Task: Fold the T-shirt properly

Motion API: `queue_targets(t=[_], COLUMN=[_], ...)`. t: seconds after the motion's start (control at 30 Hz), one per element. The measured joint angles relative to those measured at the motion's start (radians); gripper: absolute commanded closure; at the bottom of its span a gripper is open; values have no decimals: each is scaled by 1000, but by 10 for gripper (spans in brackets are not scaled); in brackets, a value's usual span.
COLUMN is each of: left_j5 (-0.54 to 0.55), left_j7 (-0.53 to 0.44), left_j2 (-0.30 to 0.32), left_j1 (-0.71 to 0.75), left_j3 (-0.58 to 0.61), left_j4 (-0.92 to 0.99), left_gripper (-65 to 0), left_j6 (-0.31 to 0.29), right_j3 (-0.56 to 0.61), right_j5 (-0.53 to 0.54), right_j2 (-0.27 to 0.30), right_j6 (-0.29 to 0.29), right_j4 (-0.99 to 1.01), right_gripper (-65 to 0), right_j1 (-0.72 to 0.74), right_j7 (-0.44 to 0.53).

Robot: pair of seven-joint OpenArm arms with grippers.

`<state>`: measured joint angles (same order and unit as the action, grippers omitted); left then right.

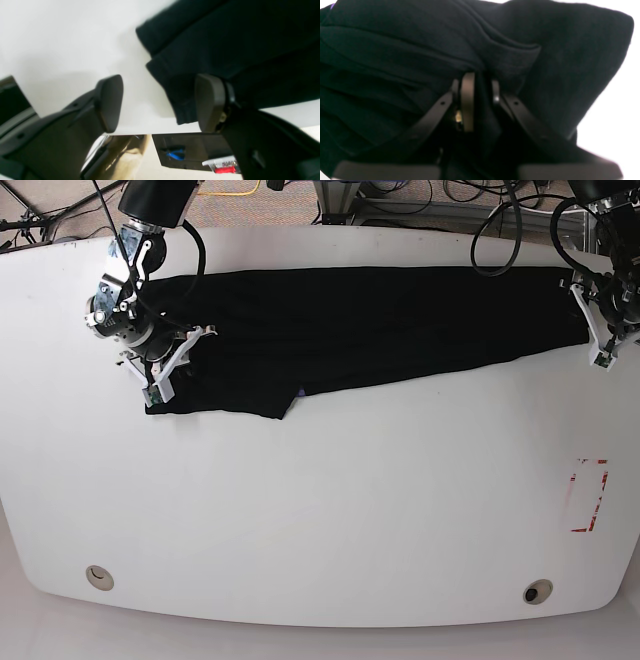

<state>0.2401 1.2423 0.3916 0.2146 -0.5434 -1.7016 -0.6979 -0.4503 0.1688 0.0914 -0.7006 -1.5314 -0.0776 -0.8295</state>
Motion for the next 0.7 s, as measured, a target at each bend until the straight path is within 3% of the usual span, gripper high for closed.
queue_targets(t=[0.17,0.43,0.53,0.7], left_j5=[45,415,489,497], left_j7=[0,119,119,108], left_j2=[35,99,112,90], left_j1=[-47,-49,-55,-58], left_j3=[-31,-98,-111,-109], left_j4=[24,-60,-112,-159], left_gripper=[-435,-433,-433,-381], left_j6=[0,1,2,1], right_j3=[0,3,4,5], right_j5=[4,-29,-35,-56], right_j2=[0,-27,-31,-33], right_j6=[1,3,2,1], right_j4=[-4,-109,-161,-222], right_gripper=[-89,-95,-95,-95], right_j1=[-2,-59,-77,-73], right_j7=[0,-47,-85,-186])
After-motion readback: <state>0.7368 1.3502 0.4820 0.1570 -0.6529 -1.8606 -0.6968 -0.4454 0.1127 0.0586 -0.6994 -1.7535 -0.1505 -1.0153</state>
